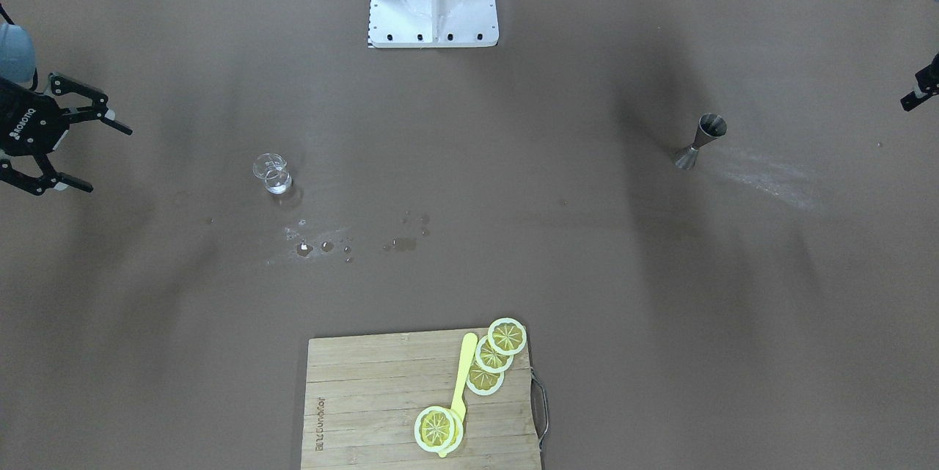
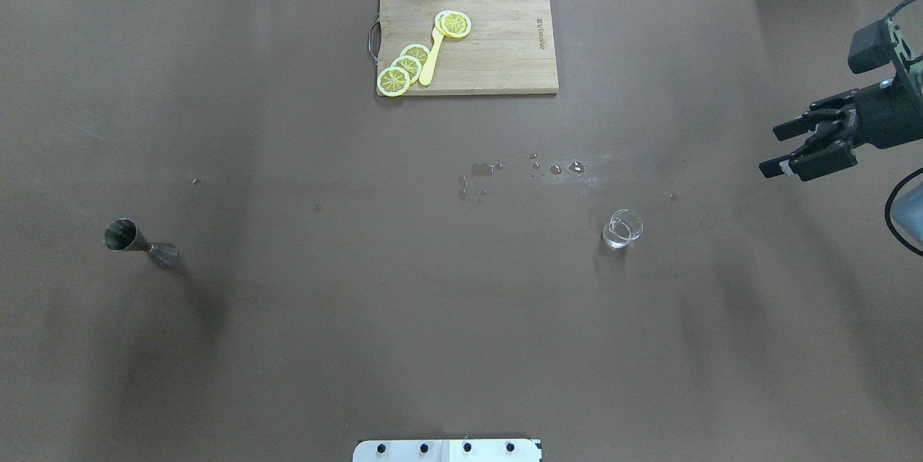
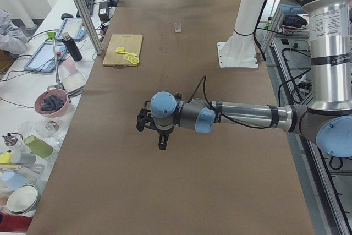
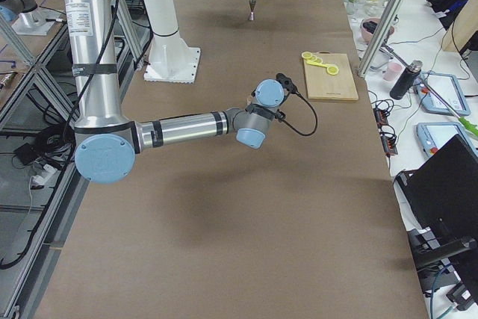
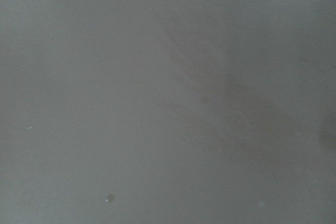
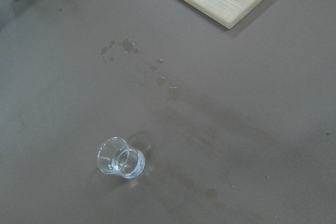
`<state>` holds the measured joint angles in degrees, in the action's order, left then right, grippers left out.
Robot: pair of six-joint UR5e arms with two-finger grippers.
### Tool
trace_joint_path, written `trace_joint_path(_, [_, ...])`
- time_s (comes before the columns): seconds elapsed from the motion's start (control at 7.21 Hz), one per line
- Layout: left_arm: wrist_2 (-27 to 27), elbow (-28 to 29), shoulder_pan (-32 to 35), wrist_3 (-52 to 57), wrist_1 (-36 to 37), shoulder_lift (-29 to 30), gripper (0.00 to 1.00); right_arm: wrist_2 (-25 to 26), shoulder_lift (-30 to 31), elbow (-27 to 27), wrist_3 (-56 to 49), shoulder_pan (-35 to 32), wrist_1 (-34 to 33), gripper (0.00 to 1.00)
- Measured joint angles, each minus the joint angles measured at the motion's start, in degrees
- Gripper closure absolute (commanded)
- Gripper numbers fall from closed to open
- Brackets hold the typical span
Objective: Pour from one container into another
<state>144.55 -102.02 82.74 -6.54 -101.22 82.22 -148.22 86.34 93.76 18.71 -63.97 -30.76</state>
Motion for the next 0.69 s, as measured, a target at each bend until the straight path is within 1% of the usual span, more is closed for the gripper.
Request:
trace_joint_path(0.14, [1.0,-0.2,-2.9,0.0,-3.3,1.9,0.02,0.6,0.0,-0.7,-0.1,1.2,2.3,0.01])
trace_joint_path(0.28, [0.2,-0.4,-6.2,-0.1,-8.8,3.1,0.02,2.4,-0.1,-1.4,-0.1,2.6,4.2,0.03])
trace_joint_path(0.42, [-2.5,-0.9,-9.5,-1.0,-15.6,3.5,0.02,5.1,-0.3,-1.7,0.0,3.8,5.0,0.04])
trace_joint_path(0.55, [-5.2,-1.8,-12.8,-4.7,-22.7,3.4,0.02,7.2,-0.3,-2.0,0.1,4.7,5.1,0.01])
trace_joint_path(0.69, [-7.1,-2.5,-16.4,-11.7,-30.8,2.9,0.02,7.7,-0.6,-3.0,0.4,5.4,4.9,0.01])
